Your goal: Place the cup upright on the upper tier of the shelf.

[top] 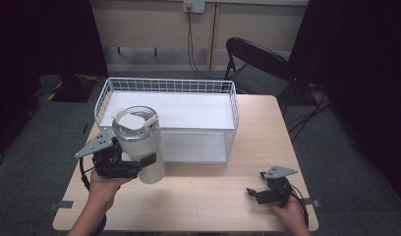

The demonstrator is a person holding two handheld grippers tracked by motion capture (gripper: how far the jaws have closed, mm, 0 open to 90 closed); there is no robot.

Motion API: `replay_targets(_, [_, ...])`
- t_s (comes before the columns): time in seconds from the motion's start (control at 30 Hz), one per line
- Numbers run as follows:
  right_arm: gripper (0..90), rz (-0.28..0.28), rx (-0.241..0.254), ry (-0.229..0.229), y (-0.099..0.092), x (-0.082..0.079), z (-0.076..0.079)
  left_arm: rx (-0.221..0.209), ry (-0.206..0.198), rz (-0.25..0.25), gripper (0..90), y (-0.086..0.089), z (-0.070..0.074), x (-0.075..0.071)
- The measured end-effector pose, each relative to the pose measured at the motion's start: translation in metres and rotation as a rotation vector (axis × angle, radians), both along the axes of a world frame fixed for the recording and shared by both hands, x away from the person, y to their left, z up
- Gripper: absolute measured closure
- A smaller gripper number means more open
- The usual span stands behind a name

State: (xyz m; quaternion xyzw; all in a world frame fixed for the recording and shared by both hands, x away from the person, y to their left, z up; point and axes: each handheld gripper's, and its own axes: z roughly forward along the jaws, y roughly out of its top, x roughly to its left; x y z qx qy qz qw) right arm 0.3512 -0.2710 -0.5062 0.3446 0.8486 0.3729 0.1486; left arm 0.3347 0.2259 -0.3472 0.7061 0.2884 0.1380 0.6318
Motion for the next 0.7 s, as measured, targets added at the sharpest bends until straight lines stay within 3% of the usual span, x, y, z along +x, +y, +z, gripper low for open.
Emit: replay_targets(0.7, [13.4,0.0,0.0,0.0,0.0,0.0,0.0,0.008,0.007,-0.007,9.6,-0.006,0.039,0.011])
